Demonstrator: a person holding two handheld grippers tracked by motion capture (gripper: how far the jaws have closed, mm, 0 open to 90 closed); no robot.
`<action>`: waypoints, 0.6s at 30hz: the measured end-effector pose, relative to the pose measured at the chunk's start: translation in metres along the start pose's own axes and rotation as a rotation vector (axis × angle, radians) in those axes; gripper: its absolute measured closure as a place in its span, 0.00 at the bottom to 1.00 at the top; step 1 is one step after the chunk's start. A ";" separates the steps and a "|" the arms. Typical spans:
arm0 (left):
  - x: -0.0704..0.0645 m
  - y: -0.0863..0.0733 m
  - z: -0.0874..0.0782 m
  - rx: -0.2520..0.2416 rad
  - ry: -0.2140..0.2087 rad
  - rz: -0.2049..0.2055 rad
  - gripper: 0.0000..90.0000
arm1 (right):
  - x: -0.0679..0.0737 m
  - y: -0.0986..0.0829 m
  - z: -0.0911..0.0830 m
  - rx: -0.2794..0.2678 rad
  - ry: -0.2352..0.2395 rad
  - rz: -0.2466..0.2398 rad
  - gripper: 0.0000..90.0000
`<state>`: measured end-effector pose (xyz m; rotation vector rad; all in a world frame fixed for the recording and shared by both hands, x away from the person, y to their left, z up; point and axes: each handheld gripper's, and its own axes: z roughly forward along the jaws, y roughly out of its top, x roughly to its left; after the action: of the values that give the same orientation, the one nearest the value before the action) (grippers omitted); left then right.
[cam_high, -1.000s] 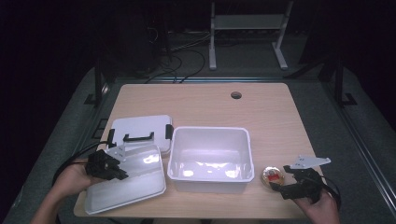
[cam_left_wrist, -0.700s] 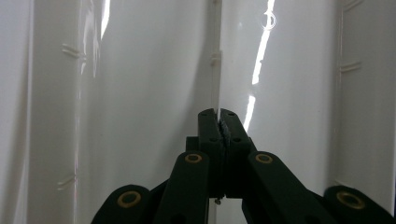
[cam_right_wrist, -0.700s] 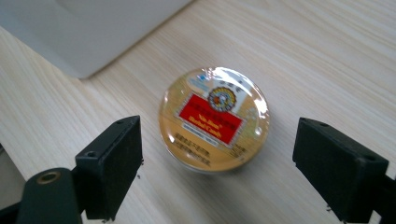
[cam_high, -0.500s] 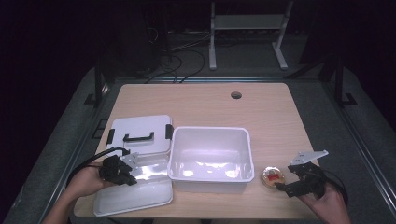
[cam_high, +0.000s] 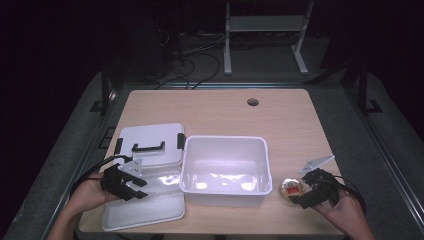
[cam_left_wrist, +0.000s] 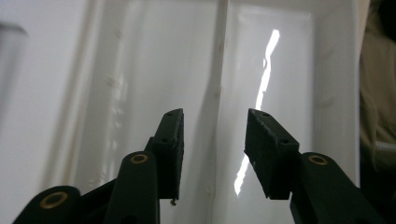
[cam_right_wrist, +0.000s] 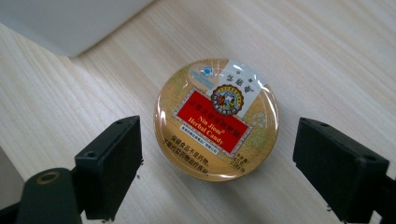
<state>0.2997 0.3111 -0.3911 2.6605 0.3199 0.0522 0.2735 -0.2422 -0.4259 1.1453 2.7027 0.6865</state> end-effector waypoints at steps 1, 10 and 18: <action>-0.003 0.003 -0.006 -0.047 0.014 0.005 0.61 | 0.000 0.000 0.001 0.004 -0.001 -0.003 0.17; -0.010 0.022 -0.018 -0.167 0.079 -0.025 0.39 | 0.005 0.015 0.020 0.137 -0.017 -0.060 0.17; -0.007 0.017 -0.008 -0.179 0.070 -0.078 0.33 | 0.002 0.022 0.028 0.195 -0.009 -0.090 0.22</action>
<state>0.2958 0.2982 -0.3757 2.4706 0.4208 0.1423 0.2945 -0.2177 -0.4408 1.0532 2.8442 0.4111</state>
